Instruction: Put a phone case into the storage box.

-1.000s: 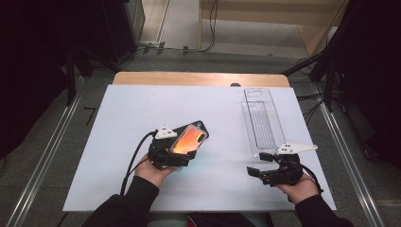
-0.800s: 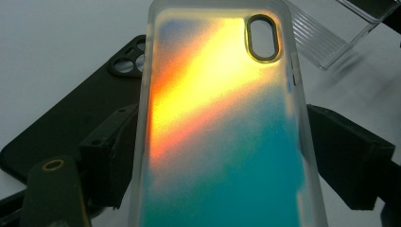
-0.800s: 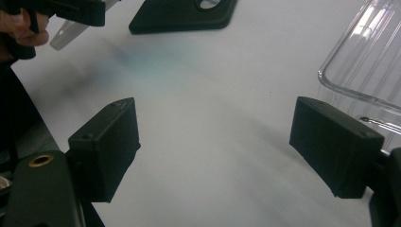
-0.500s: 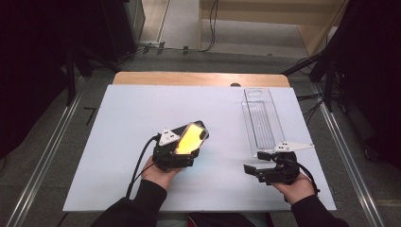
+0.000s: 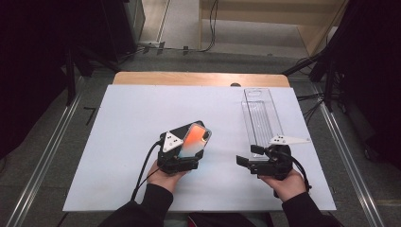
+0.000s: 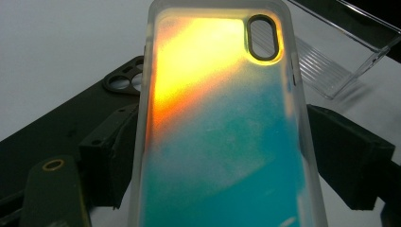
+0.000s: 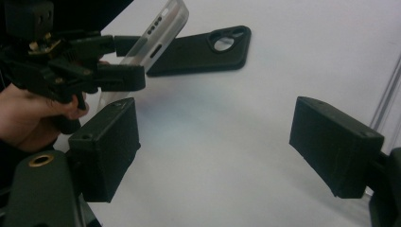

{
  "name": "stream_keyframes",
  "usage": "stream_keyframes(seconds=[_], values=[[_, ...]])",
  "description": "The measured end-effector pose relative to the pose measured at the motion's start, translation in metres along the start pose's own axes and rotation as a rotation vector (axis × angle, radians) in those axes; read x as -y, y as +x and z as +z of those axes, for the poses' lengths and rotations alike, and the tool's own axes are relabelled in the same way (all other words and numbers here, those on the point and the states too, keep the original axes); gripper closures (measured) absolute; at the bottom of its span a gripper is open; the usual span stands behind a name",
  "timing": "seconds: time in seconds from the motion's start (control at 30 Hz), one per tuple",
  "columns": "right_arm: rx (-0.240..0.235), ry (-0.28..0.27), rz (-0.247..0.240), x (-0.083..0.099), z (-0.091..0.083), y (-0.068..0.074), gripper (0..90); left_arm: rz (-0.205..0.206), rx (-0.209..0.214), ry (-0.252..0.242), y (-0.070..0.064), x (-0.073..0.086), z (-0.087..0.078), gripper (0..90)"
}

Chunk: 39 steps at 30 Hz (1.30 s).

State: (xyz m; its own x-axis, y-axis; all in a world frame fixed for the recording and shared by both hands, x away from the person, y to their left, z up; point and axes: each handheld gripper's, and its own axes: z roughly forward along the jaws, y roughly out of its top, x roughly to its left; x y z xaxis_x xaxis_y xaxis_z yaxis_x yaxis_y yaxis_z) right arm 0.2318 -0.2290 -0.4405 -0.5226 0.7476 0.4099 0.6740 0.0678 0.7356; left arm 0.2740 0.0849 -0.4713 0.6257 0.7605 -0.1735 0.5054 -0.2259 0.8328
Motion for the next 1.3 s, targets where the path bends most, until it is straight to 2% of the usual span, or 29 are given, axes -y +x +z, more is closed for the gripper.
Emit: stream_keyframes(seconds=[0.13,0.33,0.5,0.83,1.1,1.17,1.3], values=[[-0.011,-0.016,0.028,-0.005,0.004,0.003,14.9,-0.007,0.000,-0.012,-0.003,0.002,0.001,16.7],[-0.034,-0.016,0.034,-0.012,0.012,0.008,15.2,0.015,0.010,-0.047,-0.007,0.004,0.002,16.7],[-0.064,-0.004,0.061,-0.020,0.020,0.010,15.3,0.018,0.008,-0.041,-0.008,0.006,0.003,16.7],[-0.074,-0.002,0.063,-0.035,0.038,0.020,15.3,0.034,-0.021,-0.064,-0.011,0.008,0.001,16.7],[-0.091,0.006,0.094,-0.043,0.053,0.021,15.3,0.032,-0.012,-0.077,-0.015,0.010,0.002,16.7],[-0.095,0.012,0.098,-0.045,0.056,0.021,20.1,0.030,-0.010,-0.080,-0.016,0.011,0.002,16.7],[-0.095,0.022,0.099,-0.048,0.061,0.022,20.1,0.029,-0.010,-0.082,-0.017,0.011,0.002,16.7]])
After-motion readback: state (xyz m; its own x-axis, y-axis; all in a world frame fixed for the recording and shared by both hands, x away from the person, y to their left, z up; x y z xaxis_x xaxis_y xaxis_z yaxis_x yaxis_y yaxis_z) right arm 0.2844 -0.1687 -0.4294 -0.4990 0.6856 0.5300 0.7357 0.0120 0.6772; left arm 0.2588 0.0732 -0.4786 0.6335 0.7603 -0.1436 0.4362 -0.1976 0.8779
